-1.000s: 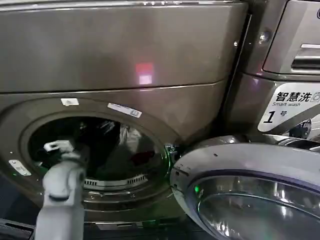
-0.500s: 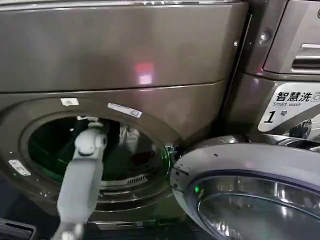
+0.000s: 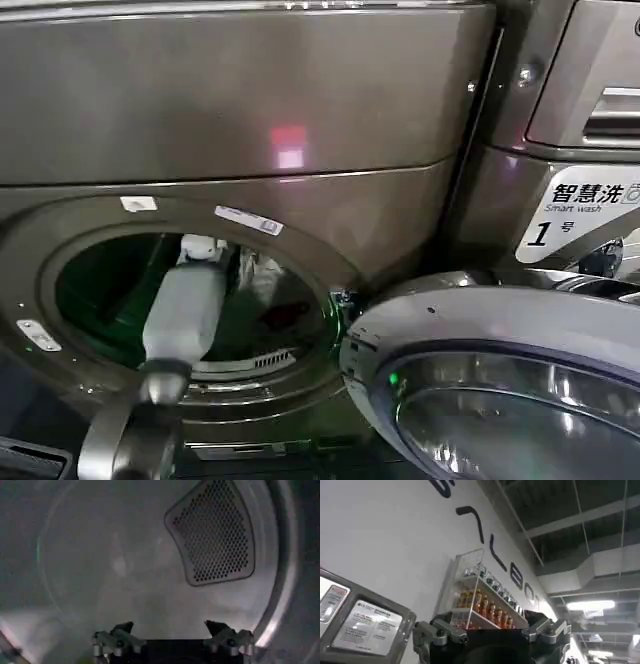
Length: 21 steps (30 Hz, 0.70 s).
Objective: Grasp the clothes from the dryer.
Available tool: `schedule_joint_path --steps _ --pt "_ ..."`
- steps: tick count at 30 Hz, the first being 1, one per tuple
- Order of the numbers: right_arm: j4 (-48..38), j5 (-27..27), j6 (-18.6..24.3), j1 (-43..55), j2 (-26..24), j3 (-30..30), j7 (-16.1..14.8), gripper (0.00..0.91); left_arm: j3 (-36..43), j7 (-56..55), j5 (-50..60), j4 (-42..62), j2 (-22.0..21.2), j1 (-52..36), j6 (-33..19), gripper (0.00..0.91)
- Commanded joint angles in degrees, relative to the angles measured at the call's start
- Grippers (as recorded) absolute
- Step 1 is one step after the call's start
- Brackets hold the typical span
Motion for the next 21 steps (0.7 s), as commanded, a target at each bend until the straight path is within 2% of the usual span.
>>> schedule_joint_path --steps 1,4,9,13,16,21 --pt "-0.18 0.02 0.07 -0.08 -0.01 0.25 -0.12 0.907 14.43 18.61 14.93 8.05 0.96 -3.12 -4.69 0.907" --pt "-0.18 -0.10 0.10 0.08 -0.09 -0.05 -0.20 0.907 15.88 19.86 25.17 9.33 0.77 -4.43 -6.00 0.907" --pt "-0.06 -0.27 0.17 0.42 -0.23 -0.72 -0.30 0.907 19.34 21.51 34.63 10.78 0.76 -6.58 -6.99 0.907" --pt "-0.73 -0.39 0.21 0.59 -0.82 -0.58 -0.37 0.907 20.44 22.07 38.49 11.82 0.71 -6.86 -7.53 0.907" --pt "-0.67 -0.48 0.25 0.75 -0.78 -0.93 -0.47 0.907 25.04 21.78 38.99 10.97 1.47 -7.37 -7.41 0.907" --pt "-1.06 -1.31 0.62 1.06 -0.82 -1.71 -0.75 0.907 26.03 22.97 38.51 11.36 0.37 -6.77 -7.72 0.907"
